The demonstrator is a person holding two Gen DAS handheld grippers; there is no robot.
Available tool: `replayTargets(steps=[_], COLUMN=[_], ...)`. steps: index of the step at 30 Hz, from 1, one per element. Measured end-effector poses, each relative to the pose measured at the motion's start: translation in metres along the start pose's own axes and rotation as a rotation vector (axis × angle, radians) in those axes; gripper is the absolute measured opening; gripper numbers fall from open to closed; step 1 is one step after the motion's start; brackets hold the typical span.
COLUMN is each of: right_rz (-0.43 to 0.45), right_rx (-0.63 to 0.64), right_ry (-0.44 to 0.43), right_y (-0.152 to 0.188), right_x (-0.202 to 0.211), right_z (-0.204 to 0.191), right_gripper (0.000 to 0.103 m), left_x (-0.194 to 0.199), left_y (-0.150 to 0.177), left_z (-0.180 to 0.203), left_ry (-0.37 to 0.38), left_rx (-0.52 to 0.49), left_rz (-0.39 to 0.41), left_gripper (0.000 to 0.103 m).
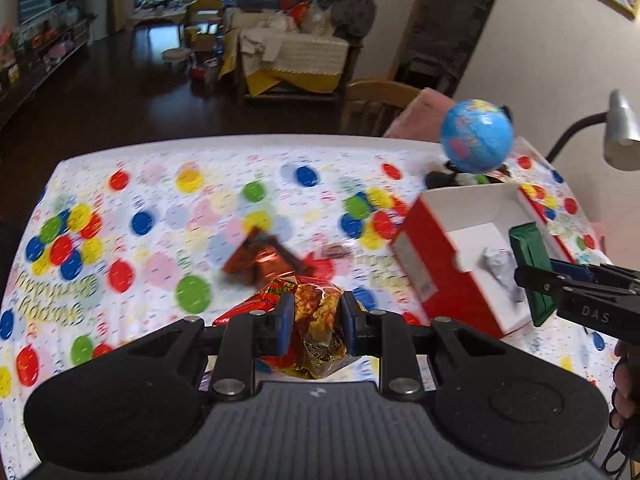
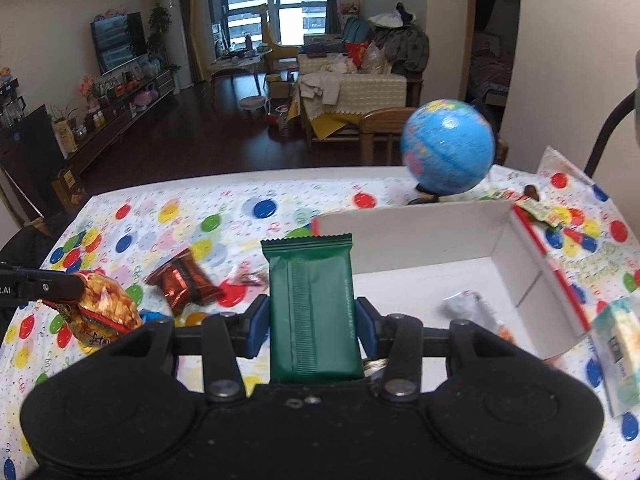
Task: Organize snacks
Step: 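Carry the red chip bag and green bar into the shoebox and release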
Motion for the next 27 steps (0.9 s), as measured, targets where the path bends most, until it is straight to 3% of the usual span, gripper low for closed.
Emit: replayTargets(steps=[11,27], right_rz=[0.018,-0.031], right_rx=[-0.035,-0.084], right_ry=[0.058,0.128], right_y=[-0.007,-0.001], right_x=[0.006,-0.025], right_z=[0.073,0.166], right_gripper=[0.044,0.044], left_x=[-0.016,-0.066], left_y=[-0.024,-0.057], left_z=[0.085,0.201], left_ry=[0.051,0.081], left_rx=[-0.084,-0.205], left_rz=[0.021,0.027], left_gripper=[0.023,0.023])
Point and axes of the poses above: each gripper's, at about its wrist camera, not at the fingertips, and x roughly against the way its jaws point, z to its right, y to its underside, the point moved 6 cm from there along -x, roughly the way its jaws point, and after that the axes turned 5 degrees about -z, right-handed, at the moved point
